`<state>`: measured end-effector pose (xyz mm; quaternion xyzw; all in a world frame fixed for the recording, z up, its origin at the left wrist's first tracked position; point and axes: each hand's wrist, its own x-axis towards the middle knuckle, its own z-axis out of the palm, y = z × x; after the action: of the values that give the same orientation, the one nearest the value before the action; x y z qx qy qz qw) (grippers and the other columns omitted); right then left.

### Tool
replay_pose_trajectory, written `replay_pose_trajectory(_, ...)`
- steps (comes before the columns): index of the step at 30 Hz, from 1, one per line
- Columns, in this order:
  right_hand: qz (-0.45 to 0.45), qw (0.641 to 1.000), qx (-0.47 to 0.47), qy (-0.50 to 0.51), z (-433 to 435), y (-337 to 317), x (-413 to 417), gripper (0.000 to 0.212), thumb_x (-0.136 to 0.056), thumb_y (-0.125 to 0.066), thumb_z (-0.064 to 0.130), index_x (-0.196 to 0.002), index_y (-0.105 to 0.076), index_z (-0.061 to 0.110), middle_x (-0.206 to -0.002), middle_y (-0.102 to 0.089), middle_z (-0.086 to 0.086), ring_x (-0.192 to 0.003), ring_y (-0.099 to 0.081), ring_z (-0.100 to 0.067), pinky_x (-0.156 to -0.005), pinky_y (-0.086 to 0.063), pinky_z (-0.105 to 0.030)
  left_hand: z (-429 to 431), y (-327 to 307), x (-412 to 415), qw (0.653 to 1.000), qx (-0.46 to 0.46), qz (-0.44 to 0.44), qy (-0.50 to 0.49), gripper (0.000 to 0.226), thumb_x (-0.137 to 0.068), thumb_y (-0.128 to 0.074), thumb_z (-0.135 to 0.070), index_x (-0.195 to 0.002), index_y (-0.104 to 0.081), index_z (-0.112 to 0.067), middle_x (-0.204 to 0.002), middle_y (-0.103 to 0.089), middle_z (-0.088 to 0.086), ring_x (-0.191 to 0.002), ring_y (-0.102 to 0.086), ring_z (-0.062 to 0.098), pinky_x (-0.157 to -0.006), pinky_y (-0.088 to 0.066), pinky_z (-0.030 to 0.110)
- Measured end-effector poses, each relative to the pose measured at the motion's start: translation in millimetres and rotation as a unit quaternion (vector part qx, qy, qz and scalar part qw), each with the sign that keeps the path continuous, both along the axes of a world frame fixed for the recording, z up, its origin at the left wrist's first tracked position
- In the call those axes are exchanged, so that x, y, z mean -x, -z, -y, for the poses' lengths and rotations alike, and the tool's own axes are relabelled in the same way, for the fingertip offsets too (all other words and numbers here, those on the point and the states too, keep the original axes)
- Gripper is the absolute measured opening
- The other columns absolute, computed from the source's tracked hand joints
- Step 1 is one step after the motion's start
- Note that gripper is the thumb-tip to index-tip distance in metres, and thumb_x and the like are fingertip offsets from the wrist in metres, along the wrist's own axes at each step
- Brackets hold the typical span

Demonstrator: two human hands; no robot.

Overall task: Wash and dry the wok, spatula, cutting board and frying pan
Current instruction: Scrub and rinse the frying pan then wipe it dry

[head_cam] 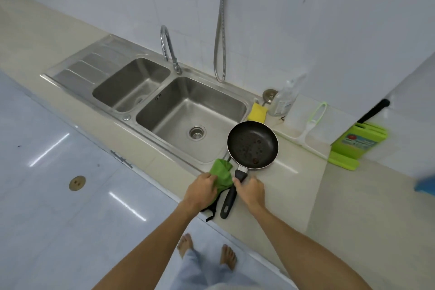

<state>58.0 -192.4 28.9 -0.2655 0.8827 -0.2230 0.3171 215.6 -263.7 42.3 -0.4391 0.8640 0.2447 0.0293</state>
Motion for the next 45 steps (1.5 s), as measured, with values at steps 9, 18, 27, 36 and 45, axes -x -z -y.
replay_pose_trajectory(9,0.148,0.964,0.055,0.216,38,14,-18,0.042,-0.088,-0.072,0.020,-0.118,-0.058,-0.004,-0.116,-0.067,-0.025,-0.112,-0.062,-0.039,-0.092,-0.049,-0.040,21,15,-10,0.999,-0.020,-0.026,0.034,0.034,-0.090,-0.049,-0.014,-0.121,-0.063,-0.009,-0.113,-0.065,0.009,-0.105,-0.058,0.027,-0.087,-0.050,0.039)
replay_pose_trajectory(18,0.082,0.973,0.139,0.163,34,13,-12,0.022,-0.081,-0.071,0.021,-0.089,-0.056,0.007,-0.078,-0.064,-0.009,-0.075,-0.064,-0.030,-0.067,-0.052,-0.038,43,18,-13,0.998,-0.005,-0.049,0.031,0.038,-0.098,-0.049,-0.023,-0.133,-0.059,-0.012,-0.120,-0.064,0.006,-0.108,-0.061,0.026,-0.088,-0.053,0.041)
replay_pose_trajectory(27,0.028,0.987,0.155,-0.013,65,2,6,0.031,-0.082,-0.079,0.033,-0.085,-0.060,0.008,-0.076,-0.064,-0.006,-0.074,-0.061,-0.022,-0.065,-0.048,-0.030,100,-10,-26,0.989,0.065,-0.126,-0.049,0.031,-0.098,-0.053,-0.023,-0.124,-0.067,-0.013,-0.118,-0.070,0.002,-0.103,-0.066,0.019,-0.086,-0.053,0.034)
replay_pose_trajectory(36,-0.004,0.989,0.136,-0.063,145,14,-18,0.028,-0.084,-0.078,0.026,-0.100,-0.066,0.007,-0.082,-0.067,-0.005,-0.078,-0.063,-0.021,-0.066,-0.044,-0.027,246,-13,-73,0.977,0.103,-0.166,-0.080,0.022,-0.095,-0.059,-0.016,-0.111,-0.073,-0.011,-0.102,-0.075,0.003,-0.092,-0.068,0.021,-0.080,-0.052,0.031)
replay_pose_trajectory(45,-0.001,0.995,0.102,0.008,268,24,-91,0.025,-0.083,-0.078,0.028,-0.098,-0.066,0.013,-0.080,-0.069,-0.007,-0.077,-0.066,-0.024,-0.072,-0.054,-0.038,432,-35,-114,0.981,0.079,-0.170,-0.057,0.019,-0.091,-0.063,-0.014,-0.105,-0.075,-0.009,-0.097,-0.076,0.009,-0.086,-0.070,0.027,-0.078,-0.057,0.037)
